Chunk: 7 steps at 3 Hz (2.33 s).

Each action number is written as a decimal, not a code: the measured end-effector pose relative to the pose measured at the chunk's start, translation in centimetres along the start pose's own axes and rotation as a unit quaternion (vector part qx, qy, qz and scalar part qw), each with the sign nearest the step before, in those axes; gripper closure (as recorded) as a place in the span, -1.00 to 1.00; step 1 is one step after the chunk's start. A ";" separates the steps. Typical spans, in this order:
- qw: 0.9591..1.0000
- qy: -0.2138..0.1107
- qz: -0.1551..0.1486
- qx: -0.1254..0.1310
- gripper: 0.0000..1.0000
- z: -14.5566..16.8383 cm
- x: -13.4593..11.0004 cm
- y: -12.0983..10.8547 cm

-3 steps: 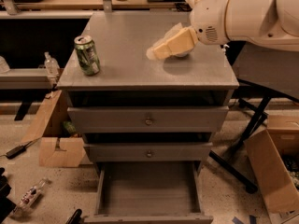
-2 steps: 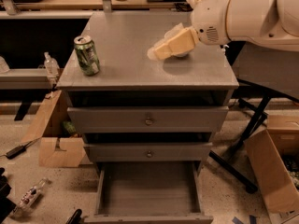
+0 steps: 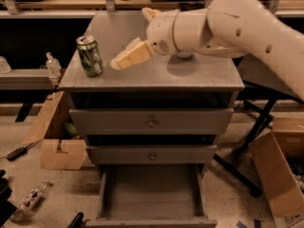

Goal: Place green can into bottom drawer

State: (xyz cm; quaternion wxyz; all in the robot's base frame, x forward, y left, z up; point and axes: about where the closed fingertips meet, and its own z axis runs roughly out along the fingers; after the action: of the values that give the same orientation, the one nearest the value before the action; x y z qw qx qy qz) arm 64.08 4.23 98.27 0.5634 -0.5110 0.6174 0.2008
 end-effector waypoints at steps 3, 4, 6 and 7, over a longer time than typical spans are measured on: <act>0.997 -0.029 0.048 -0.052 -1.00 13.6 2.1 2.0; 0.996 -0.042 0.064 -0.049 -1.00 15.7 2.2 2.3; 0.994 -0.056 0.073 -0.056 -0.63 18.4 1.9 2.9; 0.994 -0.061 0.074 -0.060 -0.17 19.7 1.8 3.0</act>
Offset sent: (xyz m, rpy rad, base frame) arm 0.0662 0.1292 -0.0760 0.0919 0.1152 0.1042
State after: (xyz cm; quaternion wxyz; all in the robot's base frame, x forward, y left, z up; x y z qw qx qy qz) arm 71.48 20.95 90.03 0.5518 -0.4835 0.6050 0.3094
